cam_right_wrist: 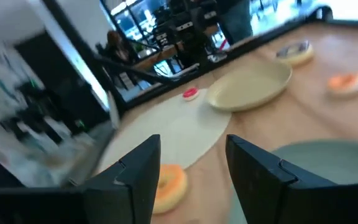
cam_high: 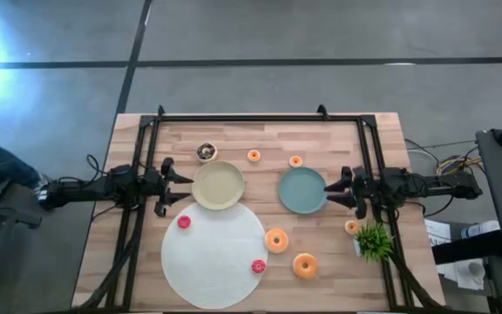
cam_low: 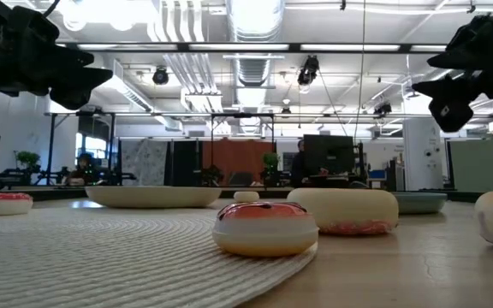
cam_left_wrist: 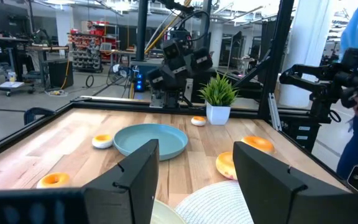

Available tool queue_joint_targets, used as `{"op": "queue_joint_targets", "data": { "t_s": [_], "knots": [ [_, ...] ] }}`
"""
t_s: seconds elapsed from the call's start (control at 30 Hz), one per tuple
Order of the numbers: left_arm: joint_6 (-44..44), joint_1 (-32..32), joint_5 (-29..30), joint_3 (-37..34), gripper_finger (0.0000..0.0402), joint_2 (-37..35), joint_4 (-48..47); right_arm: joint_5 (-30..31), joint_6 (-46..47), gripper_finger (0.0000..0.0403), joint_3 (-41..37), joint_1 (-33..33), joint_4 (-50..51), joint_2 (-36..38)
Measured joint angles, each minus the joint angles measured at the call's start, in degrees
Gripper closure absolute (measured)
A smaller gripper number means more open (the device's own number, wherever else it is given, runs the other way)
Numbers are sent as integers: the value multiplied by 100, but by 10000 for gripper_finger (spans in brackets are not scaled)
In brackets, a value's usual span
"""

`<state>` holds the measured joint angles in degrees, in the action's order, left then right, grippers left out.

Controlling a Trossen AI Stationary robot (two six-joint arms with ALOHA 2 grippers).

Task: Pick & Place donuts
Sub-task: Put the white donut on the blue plate

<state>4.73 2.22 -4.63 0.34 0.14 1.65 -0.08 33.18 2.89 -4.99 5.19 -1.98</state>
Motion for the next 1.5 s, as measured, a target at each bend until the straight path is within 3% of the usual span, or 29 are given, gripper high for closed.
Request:
{"op": "queue_joint_targets", "data": {
  "t_s": [0.23, 0.33, 0.53, 0.67, 0.93, 1.13, 1.33, 1.5],
  "knots": [
    [1, 0, 1, 0, 221, 0, 0, 49, 1770, 229, -2, 2, -199, -2],
    [0, -2, -1, 2, 221, 0, 0, 534, 2523, 229, 0, 2, -258, -17],
    [1, -1, 0, 1, 221, 0, 0, 1859, 3115, 229, -2, 2, -499, -39],
    [2, -2, -1, 0, 221, 0, 0, 2394, 3301, 229, -2, 2, -961, -81],
    [0, -2, 1, 0, 221, 0, 0, 2432, 3391, 229, -2, -26, -2092, -443],
    [1, -2, 1, 1, 221, 0, 0, 2885, 3220, 230, 331, -17, -2084, -1401],
    [1, -1, 1, 1, 221, 0, 0, 3180, 3036, 230, 1371, 206, -587, -3053],
    [2, -2, 1, 2, 221, 0, 0, 2810, 2691, 230, 2438, 790, 320, -4638]
  ]
}}
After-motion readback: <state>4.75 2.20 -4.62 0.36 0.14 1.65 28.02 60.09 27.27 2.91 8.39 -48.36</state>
